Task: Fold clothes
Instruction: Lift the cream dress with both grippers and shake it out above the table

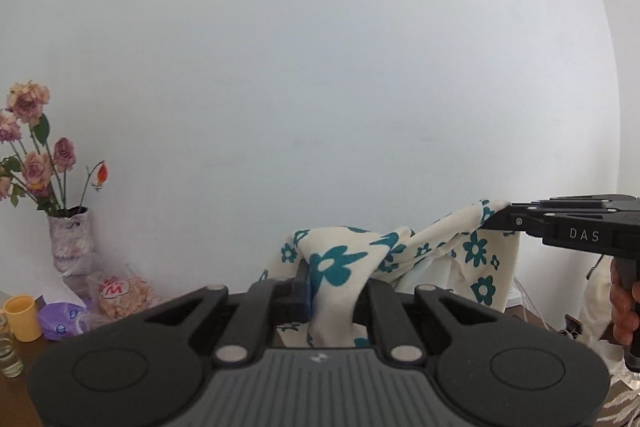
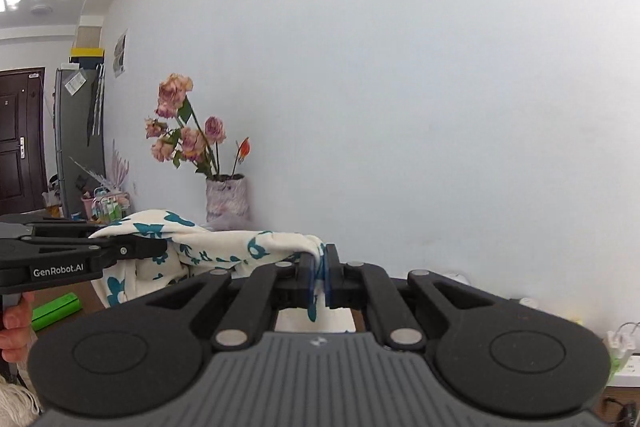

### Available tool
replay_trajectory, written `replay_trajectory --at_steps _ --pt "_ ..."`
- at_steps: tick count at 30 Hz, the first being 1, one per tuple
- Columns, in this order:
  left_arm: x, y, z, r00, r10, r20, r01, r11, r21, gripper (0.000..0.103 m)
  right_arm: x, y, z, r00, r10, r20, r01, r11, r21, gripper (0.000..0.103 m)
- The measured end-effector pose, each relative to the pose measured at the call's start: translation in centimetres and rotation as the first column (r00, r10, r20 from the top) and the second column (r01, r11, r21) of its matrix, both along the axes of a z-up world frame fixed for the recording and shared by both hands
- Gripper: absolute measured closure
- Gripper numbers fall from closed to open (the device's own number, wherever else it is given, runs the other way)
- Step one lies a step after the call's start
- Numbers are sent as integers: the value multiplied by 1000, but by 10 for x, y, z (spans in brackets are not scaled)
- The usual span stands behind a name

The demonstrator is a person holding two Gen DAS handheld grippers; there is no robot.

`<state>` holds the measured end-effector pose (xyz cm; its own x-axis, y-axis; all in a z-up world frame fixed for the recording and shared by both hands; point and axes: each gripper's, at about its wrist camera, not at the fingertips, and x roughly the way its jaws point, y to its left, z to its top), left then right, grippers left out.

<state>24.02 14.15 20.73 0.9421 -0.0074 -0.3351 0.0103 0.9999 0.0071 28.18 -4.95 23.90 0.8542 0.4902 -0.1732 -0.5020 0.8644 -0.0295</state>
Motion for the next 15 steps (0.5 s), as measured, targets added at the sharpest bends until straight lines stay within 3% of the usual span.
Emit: replay_trajectory --at_steps 4,8,11,13,15 --pt "6 -47 -32 992 -66 -107 70 997 40 95 -59 -58 1 998 -56 38 59 994 -94 100" --pt "12 -93 -65 969 -126 -214 144 987 72 91 -83 -92 -37 991 -107 -85 92 981 -172 100" --pt "17 -128 -89 941 -166 -295 201 975 91 89 -80 -106 -77 971 -120 -206 83 981 -177 100" --pt "19 -150 -106 919 -186 -347 234 967 101 82 -77 -115 -104 950 -126 -286 76 981 -179 99" --pt "14 -147 -117 914 -149 -376 198 976 93 65 -75 -122 -127 928 -125 -350 68 983 -172 100"
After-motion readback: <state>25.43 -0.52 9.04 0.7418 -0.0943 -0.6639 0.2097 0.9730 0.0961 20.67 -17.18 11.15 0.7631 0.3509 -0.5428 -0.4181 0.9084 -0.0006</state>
